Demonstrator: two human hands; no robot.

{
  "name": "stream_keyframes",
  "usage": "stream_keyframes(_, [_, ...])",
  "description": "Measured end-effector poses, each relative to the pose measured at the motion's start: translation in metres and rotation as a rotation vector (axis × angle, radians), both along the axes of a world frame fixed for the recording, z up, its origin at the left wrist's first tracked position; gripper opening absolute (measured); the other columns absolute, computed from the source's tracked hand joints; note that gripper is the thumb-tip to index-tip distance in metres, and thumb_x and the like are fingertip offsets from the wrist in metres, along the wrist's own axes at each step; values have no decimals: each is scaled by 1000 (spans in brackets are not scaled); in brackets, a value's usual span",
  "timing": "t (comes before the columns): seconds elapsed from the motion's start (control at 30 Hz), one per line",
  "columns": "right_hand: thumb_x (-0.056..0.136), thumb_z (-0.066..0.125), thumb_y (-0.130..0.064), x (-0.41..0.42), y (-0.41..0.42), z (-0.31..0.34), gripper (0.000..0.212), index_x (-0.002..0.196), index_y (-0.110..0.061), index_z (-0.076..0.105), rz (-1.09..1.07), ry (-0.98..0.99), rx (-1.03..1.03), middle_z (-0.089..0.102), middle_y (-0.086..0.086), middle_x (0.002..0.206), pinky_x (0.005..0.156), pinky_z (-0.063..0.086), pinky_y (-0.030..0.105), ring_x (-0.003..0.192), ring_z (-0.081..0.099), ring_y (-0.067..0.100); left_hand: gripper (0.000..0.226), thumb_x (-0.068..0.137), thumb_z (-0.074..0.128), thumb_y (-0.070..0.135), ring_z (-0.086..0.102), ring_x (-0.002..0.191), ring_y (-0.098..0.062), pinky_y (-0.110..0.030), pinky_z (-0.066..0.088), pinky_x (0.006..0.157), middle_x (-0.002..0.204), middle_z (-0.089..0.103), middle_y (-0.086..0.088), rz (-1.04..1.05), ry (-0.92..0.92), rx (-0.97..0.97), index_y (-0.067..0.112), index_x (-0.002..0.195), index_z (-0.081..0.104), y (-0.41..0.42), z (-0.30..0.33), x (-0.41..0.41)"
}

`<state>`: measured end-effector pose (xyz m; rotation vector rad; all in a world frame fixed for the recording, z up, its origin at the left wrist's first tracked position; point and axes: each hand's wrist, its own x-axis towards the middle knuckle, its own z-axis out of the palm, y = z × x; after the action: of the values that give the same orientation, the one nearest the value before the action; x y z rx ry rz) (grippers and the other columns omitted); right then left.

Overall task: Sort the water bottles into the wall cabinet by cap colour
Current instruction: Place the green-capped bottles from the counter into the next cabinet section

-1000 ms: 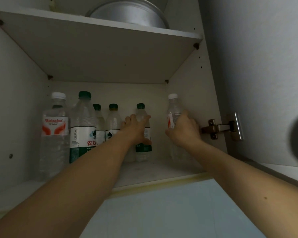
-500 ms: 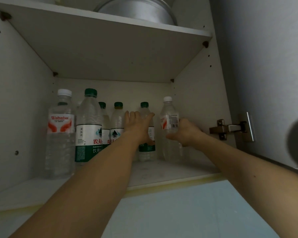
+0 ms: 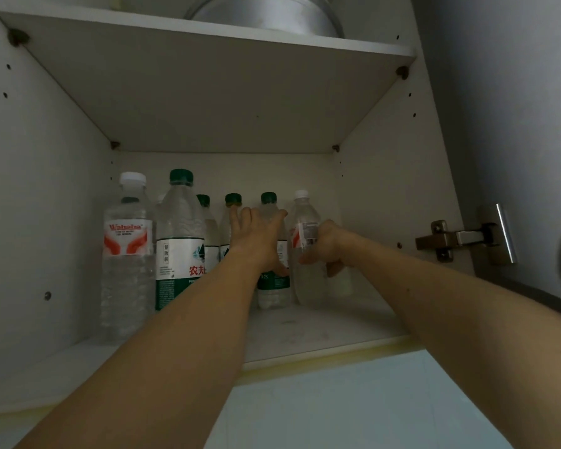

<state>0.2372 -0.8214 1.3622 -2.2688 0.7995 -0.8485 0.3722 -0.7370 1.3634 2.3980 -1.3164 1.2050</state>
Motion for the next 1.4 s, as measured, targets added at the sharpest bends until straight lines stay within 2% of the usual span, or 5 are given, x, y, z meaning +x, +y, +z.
stream_keyframes(0.3, [90, 75, -12, 9, -20, -16, 51, 135, -15, 52, 93, -31, -40, 59, 12, 130, 88, 60, 48, 113, 63, 30, 128, 63, 85, 63, 6, 150, -42, -65, -9, 118, 158, 19, -25, 124, -33, 17, 32, 158, 5, 6, 0, -9])
stream_keyframes(0.87, [87, 79, -21, 26, -13, -20, 72, 144, -14, 35, -21, 52, -224, 53, 14, 133, 43, 47, 24, 96, 58, 25, 137, 56, 77, 79, 14, 146, -41, -64, -3, 117, 158, 18, -21, 165, -184, 46, 34, 158, -1, 14, 2, 4])
stream_keyframes(1.1, [87, 78, -30, 25, -19, -28, 75, 148, -13, 36, -72, 148, -307, 54, 14, 135, 85, 54, 36, 113, 61, 30, 133, 61, 73, 80, 21, 144, -40, -62, 4, 120, 157, 21, -20, 190, -254, 46, 26, 159, 3, 17, -11, -7])
stream_keyframes(1.23, [89, 73, -35, 16, -12, -19, 52, 135, -18, 55, -115, 164, -469, 64, 8, 126, 94, 53, 36, 107, 62, 25, 112, 72, 72, 72, 32, 138, -36, -53, 18, 119, 151, 33, -16, 75, -220, -8, 19, 156, 19, 36, -7, -30])
stream_keyframes(1.4, [95, 62, -28, 3, 22, -8, 15, 100, -14, 61, -112, -11, -546, 67, 7, 98, 75, 57, 37, 86, 65, 25, 54, 93, 66, 27, 46, 123, -27, -38, 47, 98, 136, 48, -12, -308, -361, -282, 14, 142, 47, 85, -8, -61])
